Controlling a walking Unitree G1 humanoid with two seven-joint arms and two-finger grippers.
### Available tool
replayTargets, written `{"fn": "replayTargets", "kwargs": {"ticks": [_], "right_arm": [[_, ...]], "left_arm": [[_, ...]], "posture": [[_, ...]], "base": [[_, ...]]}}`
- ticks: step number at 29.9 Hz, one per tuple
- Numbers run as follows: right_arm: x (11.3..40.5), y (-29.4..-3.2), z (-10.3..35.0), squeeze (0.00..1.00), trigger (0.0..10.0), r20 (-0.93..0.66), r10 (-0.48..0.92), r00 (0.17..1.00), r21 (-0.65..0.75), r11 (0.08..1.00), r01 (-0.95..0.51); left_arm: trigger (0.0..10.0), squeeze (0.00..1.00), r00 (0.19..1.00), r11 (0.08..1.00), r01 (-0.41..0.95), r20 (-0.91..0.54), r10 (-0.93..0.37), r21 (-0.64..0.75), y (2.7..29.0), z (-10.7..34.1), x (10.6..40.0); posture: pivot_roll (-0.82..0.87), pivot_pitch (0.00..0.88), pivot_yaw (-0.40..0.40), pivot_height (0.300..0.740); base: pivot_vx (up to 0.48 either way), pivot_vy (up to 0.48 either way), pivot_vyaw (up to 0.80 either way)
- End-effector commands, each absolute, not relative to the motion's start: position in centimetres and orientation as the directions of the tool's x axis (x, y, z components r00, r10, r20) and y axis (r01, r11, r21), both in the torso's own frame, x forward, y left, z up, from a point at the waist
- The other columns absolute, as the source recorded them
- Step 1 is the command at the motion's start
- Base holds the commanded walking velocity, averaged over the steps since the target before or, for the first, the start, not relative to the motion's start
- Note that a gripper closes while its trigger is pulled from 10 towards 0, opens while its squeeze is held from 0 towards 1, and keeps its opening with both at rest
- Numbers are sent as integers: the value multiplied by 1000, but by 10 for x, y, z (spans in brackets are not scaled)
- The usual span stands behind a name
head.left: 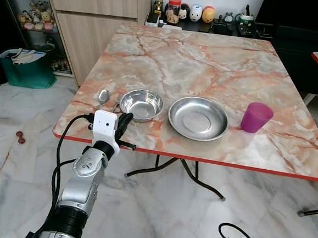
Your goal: Setting the table
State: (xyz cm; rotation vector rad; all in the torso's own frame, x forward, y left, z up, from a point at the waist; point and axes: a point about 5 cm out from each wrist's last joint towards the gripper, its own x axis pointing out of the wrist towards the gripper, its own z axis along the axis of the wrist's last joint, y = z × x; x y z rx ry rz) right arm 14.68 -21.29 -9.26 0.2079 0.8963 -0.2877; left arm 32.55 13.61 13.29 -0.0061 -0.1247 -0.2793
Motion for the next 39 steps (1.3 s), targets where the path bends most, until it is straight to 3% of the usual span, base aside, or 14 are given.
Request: {"fn": "replayTargets", "kwargs": {"ticks": [1, 15, 39], "right_arm": [[145, -213, -93, 0, 10000, -793, -165, 587, 61, 936, 346], [145, -214, -93, 0, 10000, -794, -163, 585, 59, 938, 340], [145, -215, -93, 0, 10000, -794, -160, 587, 54, 942, 330]], "left_arm": [[10000, 0, 955, 962, 273, 116, -274, 23, 138, 129, 323], [10000, 0, 947, 956, 292, 128, -293, 29, 135, 131, 323], [10000, 0, 947, 956, 290, 135, -292, 38, 134, 132, 322]], "posture": [[16, 13, -12, 740], [16, 12, -14, 740], [17, 20, -18, 740]], "base": [[0, 0, 0], [0, 0, 0], [0, -363, 0]]}}
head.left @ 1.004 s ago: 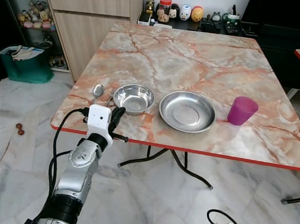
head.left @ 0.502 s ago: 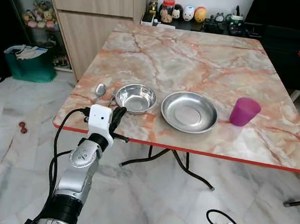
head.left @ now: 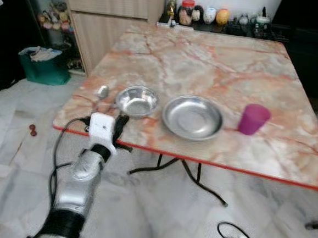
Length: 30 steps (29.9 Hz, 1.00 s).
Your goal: Setting the table
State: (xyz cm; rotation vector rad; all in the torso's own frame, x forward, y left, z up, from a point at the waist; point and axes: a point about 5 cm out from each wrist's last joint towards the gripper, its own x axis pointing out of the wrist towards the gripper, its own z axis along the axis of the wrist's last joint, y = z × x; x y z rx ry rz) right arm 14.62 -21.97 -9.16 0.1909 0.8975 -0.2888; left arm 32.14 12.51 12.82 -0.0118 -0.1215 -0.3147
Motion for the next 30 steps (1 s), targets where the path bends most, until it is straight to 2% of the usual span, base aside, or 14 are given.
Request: {"fn": "replayTargets", "kwargs": {"ticks": [1, 4, 13, 14, 30], "right_arm": [[145, -215, -93, 0, 10000, -794, -159, 587, 54, 943, 329], [145, -215, -93, 0, 10000, -794, -159, 587, 54, 943, 329], [144, -215, -93, 0, 10000, -795, -159, 585, 57, 941, 333], [144, -215, -93, 0, 10000, -795, -159, 585, 57, 941, 333], [144, -216, -93, 0, 10000, -794, -159, 586, 58, 941, 333]], "left_arm": [[10000, 0, 946, 956, 292, 137, -294, 41, 134, 133, 322], [10000, 0, 946, 956, 292, 138, -295, 42, 133, 133, 322], [10000, 0, 949, 956, 294, 117, -291, -3, 135, 129, 322], [10000, 1000, 949, 954, 299, 112, -296, -18, 134, 128, 322], [10000, 1000, 939, 939, 339, 90, -333, -54, 130, 124, 319]], "posture": [[17, 20, -18, 740], [16, 21, -18, 740], [17, 22, -19, 740], [17, 24, -19, 740], [17, 27, -19, 740]], "base": [[0, -480, 0], [0, -480, 0], [0, 0, 0], [0, 0, 0], [0, 0, 0]]}}
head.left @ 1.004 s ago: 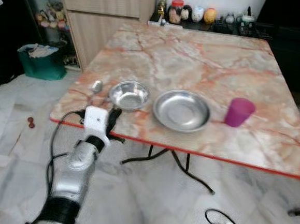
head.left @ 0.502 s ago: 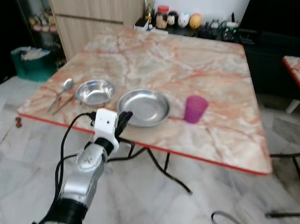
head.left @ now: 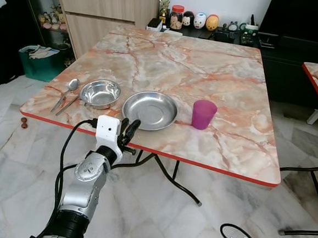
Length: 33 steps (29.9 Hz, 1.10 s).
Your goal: Setting the table
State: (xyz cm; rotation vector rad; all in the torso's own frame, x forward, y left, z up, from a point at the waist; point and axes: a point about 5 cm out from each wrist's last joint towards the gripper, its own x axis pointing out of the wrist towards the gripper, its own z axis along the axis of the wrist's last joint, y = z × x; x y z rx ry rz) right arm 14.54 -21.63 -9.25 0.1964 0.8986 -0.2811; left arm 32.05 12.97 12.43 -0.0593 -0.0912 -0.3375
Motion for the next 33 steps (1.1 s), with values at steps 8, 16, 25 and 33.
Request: {"fn": "replayTargets", "kwargs": {"ticks": [8, 16, 25, 33], "right_arm": [[144, -215, -93, 0, 10000, -795, -160, 585, 56, 941, 333], [143, -215, -93, 0, 10000, -795, -163, 584, 55, 940, 337], [143, -216, -93, 0, 10000, -794, -164, 585, 54, 940, 337], [143, -216, -93, 0, 10000, -794, -165, 585, 53, 940, 338]], "left_arm": [[10000, 1000, 944, 941, 326, 86, -318, -97, 133, 123, 321], [10000, 1000, 958, 946, 284, 87, -273, -155, 140, 124, 323], [10000, 1000, 958, 943, 286, 83, -276, -169, 138, 123, 323], [10000, 0, 965, 951, 260, 86, -249, -169, 141, 124, 324]], "posture": [[17, 30, -17, 740], [17, 31, -17, 740], [13, 26, -17, 740], [16, 19, -19, 740]], "base": [[0, 0, 0], [0, 0, 0], [0, 0, 0], [0, 0, 0]]}}
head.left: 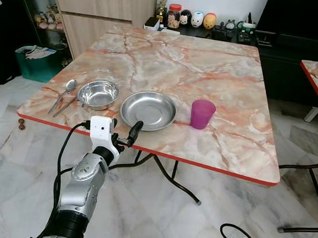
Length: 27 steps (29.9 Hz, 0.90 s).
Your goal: Setting the table
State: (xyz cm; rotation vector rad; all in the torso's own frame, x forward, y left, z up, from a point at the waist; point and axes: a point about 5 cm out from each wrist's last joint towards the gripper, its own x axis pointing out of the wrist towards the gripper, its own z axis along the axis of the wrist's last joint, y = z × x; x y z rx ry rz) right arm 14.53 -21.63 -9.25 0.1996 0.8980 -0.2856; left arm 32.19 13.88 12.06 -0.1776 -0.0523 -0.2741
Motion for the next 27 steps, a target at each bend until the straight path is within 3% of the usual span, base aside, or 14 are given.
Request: {"fn": "replayTargets", "kwargs": {"ticks": [1, 6, 12, 27], "right_arm": [[143, -216, -93, 0, 10000, -794, -166, 585, 53, 940, 338], [142, -216, -94, 0, 10000, -796, -168, 581, 57, 936, 348], [142, -215, -94, 0, 10000, -798, -166, 579, 60, 935, 350], [142, -217, -94, 0, 10000, -797, -189, 574, 44, 929, 366]], "left_arm": [[10000, 0, 966, 951, 255, 86, -244, -175, 141, 124, 325], [10000, 0, 967, 951, 252, 81, -241, -182, 142, 123, 325], [10000, 0, 968, 951, 249, 82, -237, -183, 141, 123, 326], [10000, 0, 974, 952, 223, 71, -213, -211, 143, 122, 326]], "posture": [[16, 19, -19, 740], [14, 0, -17, 740], [12, 0, -19, 740], [16, 11, -22, 740]], "base": [[0, 0, 0], [0, 0, 0], [0, 0, -623], [0, 24, -78]]}}
